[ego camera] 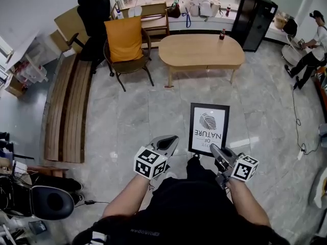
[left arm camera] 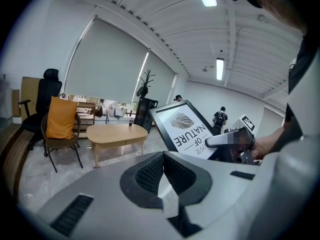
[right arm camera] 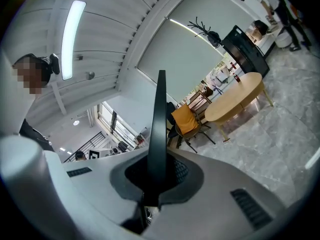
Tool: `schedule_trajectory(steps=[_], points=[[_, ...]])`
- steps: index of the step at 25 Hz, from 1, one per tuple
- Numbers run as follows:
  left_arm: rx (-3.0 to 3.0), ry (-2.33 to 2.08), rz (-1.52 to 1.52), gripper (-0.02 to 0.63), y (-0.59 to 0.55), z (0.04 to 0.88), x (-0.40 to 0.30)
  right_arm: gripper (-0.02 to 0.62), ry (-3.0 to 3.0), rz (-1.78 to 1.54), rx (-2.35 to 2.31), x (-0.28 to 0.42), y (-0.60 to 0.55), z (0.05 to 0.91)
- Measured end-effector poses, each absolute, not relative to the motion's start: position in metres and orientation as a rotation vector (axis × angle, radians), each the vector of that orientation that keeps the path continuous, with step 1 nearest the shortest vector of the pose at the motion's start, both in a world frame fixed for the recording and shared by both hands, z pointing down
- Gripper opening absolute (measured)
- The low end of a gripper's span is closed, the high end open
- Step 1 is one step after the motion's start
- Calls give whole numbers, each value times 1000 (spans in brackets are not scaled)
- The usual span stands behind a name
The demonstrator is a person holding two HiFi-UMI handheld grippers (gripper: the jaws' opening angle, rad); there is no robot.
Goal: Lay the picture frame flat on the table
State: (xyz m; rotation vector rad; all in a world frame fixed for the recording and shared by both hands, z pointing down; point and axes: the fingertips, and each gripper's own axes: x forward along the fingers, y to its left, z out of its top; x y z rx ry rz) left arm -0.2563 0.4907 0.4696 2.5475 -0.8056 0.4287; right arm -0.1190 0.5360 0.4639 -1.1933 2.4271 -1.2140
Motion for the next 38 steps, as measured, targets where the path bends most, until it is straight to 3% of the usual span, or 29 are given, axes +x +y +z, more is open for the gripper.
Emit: schedule_trajectory(steps=[8,16,29,38], points=[[2479,-825,506,6,432,481,-222,9,2450,-1250,-1115,-90,444,481],[2484,-965,435,6,294,460,-162,9,2473,-1203,-1089,-18,317,469],[2521,-859,654,6,210,500,-89,9,2343,-1344,-1214,60,250,507],[2574,-740,616,6,69,502,-34,9,2237,-1335,-1377,119,142,506]])
